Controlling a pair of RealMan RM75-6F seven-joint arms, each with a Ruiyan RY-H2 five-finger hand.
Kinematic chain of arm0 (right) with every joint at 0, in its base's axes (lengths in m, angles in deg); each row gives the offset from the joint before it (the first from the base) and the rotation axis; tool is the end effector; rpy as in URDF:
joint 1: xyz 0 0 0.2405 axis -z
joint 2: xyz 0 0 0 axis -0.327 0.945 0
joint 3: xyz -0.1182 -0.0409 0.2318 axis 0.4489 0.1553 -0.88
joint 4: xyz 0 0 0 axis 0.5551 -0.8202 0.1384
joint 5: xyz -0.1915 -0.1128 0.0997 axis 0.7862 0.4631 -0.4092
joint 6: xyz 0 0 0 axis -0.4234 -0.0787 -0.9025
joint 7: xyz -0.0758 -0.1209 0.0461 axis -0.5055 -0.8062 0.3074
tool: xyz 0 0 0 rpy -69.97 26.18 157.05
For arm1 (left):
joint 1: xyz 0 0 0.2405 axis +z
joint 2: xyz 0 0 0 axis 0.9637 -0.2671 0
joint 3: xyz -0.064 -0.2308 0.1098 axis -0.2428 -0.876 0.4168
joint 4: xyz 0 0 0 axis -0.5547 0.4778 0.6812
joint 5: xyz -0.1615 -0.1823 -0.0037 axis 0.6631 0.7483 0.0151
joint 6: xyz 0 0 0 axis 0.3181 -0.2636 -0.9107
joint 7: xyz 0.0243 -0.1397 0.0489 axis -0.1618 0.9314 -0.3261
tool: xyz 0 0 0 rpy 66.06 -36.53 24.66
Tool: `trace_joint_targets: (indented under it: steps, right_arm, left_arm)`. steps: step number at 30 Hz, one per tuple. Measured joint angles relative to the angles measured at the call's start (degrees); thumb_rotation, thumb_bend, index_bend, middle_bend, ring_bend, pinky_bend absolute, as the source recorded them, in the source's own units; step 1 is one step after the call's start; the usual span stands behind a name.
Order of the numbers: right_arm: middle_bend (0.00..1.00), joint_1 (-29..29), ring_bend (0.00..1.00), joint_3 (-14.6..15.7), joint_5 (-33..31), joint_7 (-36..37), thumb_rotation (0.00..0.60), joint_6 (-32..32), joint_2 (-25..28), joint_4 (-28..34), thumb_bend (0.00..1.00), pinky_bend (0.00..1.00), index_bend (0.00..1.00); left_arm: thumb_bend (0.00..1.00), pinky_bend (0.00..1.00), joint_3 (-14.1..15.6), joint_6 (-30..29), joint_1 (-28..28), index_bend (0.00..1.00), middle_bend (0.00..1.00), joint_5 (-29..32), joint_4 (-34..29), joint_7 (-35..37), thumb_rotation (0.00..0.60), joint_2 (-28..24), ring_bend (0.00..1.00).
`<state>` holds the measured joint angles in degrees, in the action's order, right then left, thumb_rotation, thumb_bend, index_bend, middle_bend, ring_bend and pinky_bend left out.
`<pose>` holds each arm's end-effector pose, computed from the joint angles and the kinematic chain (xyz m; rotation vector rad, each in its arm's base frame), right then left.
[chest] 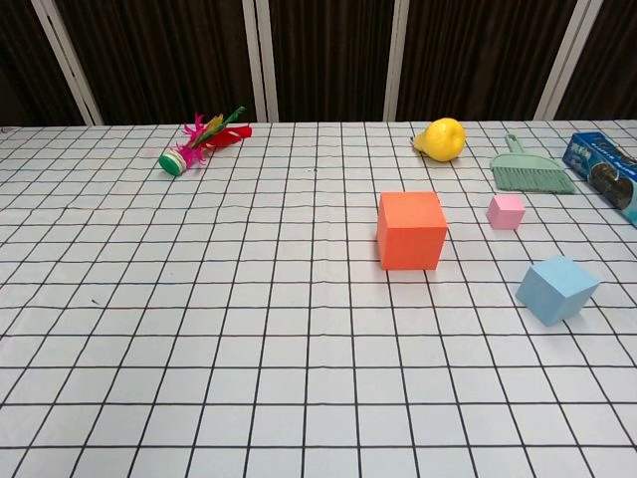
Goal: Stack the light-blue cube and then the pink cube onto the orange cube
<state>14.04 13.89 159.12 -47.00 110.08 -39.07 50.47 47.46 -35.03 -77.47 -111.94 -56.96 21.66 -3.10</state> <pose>-0.3381 -0.1929 0.1155 1.4055 -0.8988 0.8854 -0.3286 0.1717 0.1437 -1.4083 -0.8271 -0.8960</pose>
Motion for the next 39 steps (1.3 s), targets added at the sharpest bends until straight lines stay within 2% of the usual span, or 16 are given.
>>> trace_joint_targets:
  steps: [10, 18, 26, 34, 39]
  right_arm:
    - [0.07, -0.87, 0.04, 0.38, -0.24, 2.65, 0.6, -2.56, -0.01, -0.28, 0.1, 0.0, 0.03]
    - [0.07, -5.14, 0.04, 0.83, 4.8, 1.05, 0.6, -5.75, -1.27, -3.75, 0.1, 0.0, 0.03]
    - [0.07, -13.2, 0.04, 1.34, 12.35, 3.83, 0.6, -10.46, -3.05, -14.67, 0.1, 0.0, 0.03]
    - [0.07, -18.38, 0.04, 2.6, 13.84, 9.2, 0.6, -15.44, -5.75, -24.49, 0.1, 0.0, 0.03]
    - [0.07, -19.97, 0.04, 4.0, 15.04, 9.97, 0.6, -16.13, -7.28, -27.18, 0.1, 0.0, 0.04]
  left_arm:
    - [0.21, 0.02, 0.15, 0.32, 0.12, 0.2, 0.0, 0.1, -0.85, -1.25, 0.6, -0.05, 0.0]
    - [0.21, 0.02, -0.24, 2.36, -0.48, 0.2, 0.0, 2.28, -0.69, -2.14, 0.6, 0.2, 0.0]
    - [0.21, 0.02, -0.7, 3.56, -0.79, 0.2, 0.0, 4.12, -0.97, -5.22, 0.6, 0.96, 0.0]
    - [0.21, 0.02, -0.54, 4.97, -1.38, 0.2, 0.0, 4.93, -1.65, -9.28, 0.6, 2.4, 0.0]
    - [0.21, 0.02, -0.41, 4.25, -1.09, 0.2, 0.0, 4.75, -1.9, -10.36, 0.6, 2.78, 0.0]
